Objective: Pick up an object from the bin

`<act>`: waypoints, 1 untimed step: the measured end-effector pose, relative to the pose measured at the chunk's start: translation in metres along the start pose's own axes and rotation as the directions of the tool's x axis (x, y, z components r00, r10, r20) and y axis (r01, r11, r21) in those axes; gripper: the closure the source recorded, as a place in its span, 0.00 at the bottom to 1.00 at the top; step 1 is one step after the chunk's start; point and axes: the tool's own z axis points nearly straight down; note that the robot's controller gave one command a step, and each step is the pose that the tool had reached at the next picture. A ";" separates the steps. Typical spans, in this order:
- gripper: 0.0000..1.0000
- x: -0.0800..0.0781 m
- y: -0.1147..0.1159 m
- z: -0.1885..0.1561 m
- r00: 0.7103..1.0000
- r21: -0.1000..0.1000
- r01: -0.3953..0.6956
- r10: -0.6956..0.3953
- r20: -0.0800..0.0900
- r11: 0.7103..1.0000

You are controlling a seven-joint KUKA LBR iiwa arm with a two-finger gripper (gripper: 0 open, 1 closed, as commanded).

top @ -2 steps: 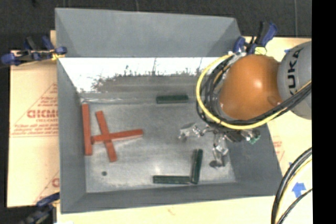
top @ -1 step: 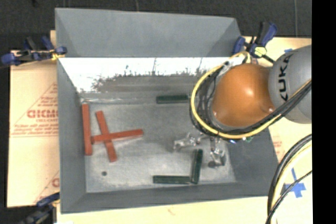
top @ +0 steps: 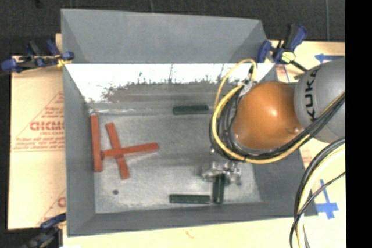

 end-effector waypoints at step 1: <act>1.00 0.000 0.000 0.000 1.000 0.000 0.000 0.000 0.000 1.000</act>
Offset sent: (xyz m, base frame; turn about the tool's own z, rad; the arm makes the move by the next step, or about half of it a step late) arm 0.0000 0.0002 0.0528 0.0000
